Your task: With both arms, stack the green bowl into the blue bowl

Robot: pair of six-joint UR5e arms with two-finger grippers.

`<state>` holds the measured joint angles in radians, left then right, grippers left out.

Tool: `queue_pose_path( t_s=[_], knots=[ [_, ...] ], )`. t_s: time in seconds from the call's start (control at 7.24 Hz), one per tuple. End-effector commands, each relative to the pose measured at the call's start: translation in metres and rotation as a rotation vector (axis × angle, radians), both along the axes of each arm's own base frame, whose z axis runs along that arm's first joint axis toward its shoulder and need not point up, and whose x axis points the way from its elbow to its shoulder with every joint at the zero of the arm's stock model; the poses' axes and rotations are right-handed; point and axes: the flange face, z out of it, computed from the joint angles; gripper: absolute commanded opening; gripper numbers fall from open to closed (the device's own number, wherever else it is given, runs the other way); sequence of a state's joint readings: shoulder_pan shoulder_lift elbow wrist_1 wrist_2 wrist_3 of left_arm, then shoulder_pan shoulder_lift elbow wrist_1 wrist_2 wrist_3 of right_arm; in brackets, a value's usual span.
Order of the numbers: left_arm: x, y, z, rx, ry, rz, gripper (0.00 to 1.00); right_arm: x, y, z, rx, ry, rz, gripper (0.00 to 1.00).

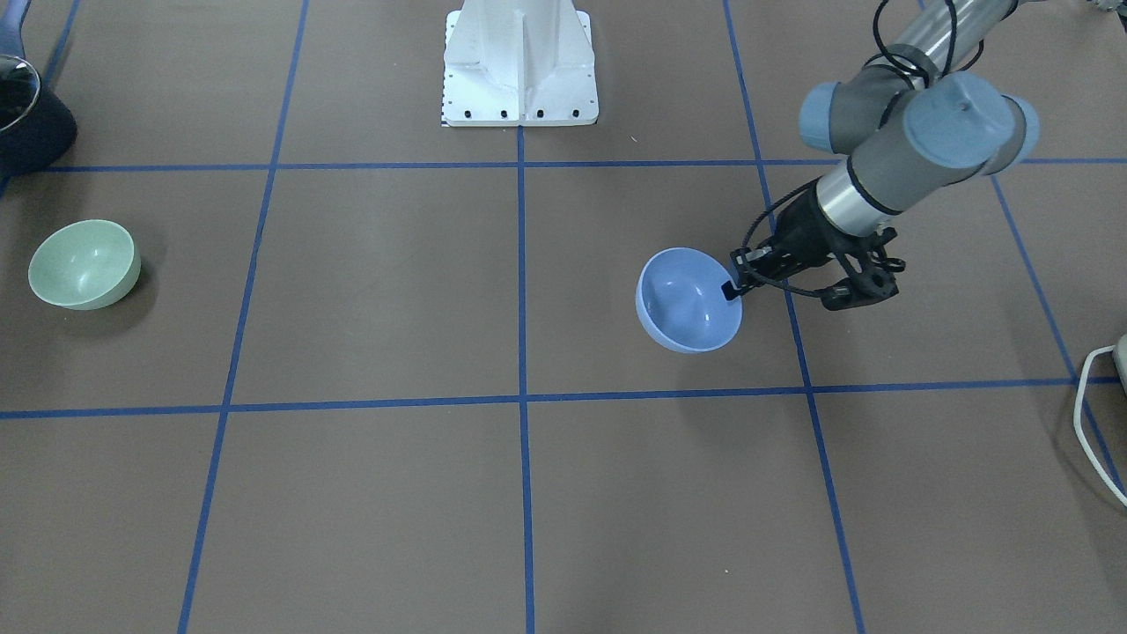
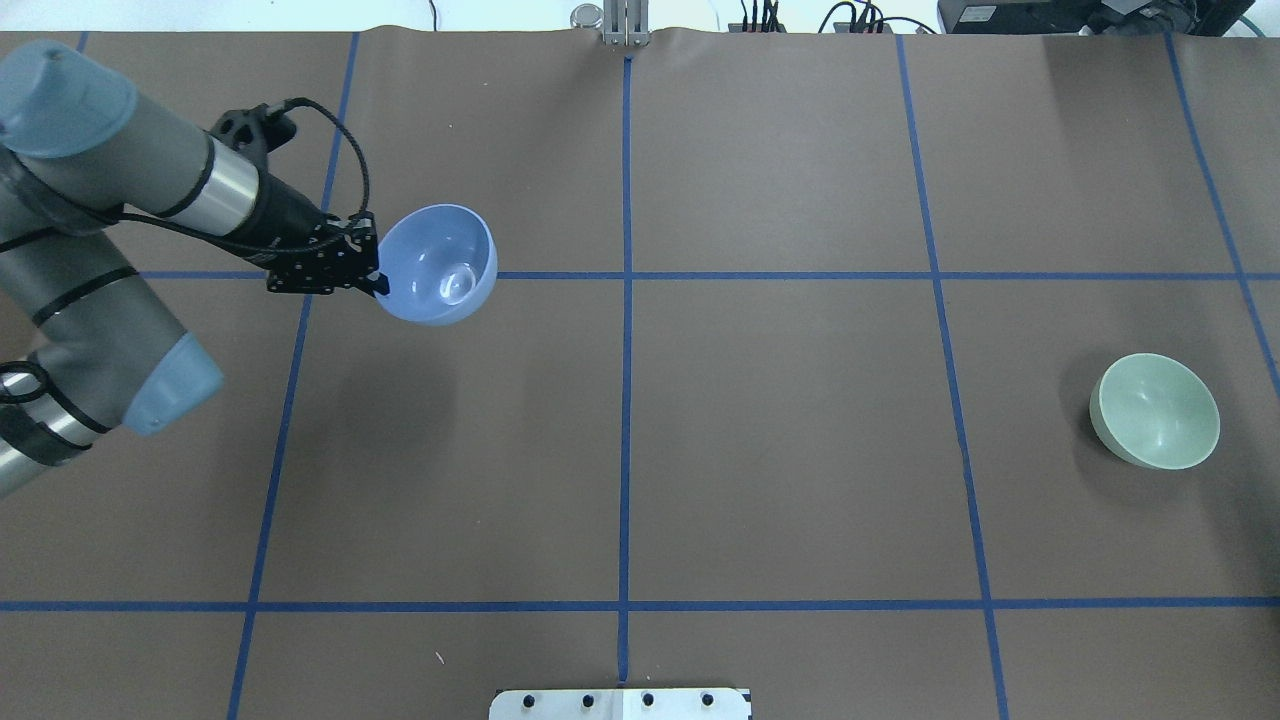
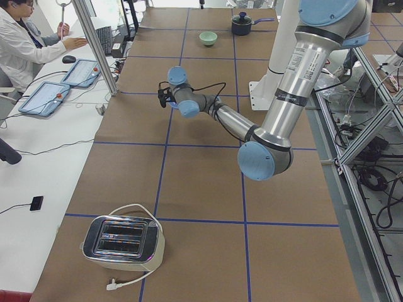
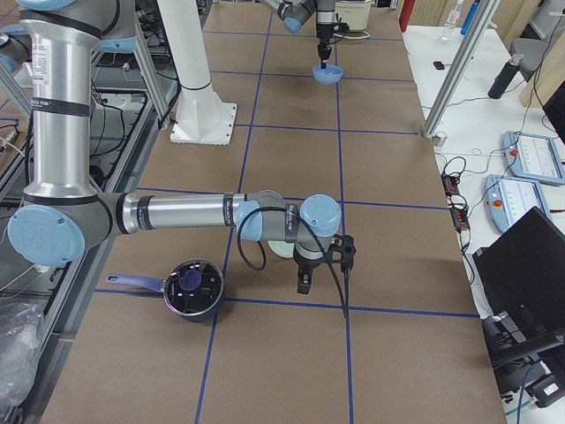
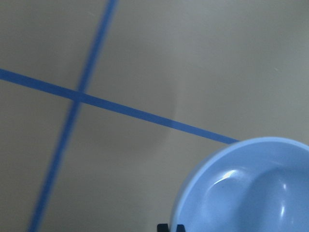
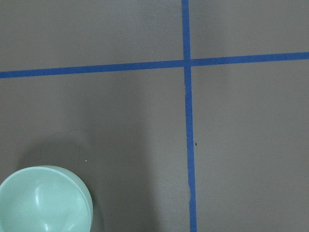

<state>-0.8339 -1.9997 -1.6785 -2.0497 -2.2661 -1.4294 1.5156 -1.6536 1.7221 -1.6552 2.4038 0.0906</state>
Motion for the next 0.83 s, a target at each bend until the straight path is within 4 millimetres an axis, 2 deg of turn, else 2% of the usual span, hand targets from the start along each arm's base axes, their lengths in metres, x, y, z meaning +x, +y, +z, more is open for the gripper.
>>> queue_pose_path(
  t_s=[0.0,0.14,0.28,0.55,0.69],
  knots=[
    [0.071,0.021,-0.063,0.02,-0.061,0.025,0.09,0.0,0.001,0.006,-0.012,0.001,0.0,1.0],
    [0.084,0.024,-0.079,0.026,-0.078,0.028,0.09,0.0,0.001,0.007,-0.015,0.001,0.0,1.0],
    [0.099,0.029,-0.081,0.051,-0.092,0.027,0.09,0.0,0.001,0.009,-0.019,0.001,0.0,1.0],
    [0.154,0.029,-0.098,0.088,-0.126,0.027,0.09,0.0,0.001,0.009,-0.018,0.001,-0.001,1.0],
    [0.172,0.04,-0.096,0.094,-0.135,0.041,0.09,0.0,0.002,0.011,-0.021,0.001,-0.001,1.0]
  ],
)
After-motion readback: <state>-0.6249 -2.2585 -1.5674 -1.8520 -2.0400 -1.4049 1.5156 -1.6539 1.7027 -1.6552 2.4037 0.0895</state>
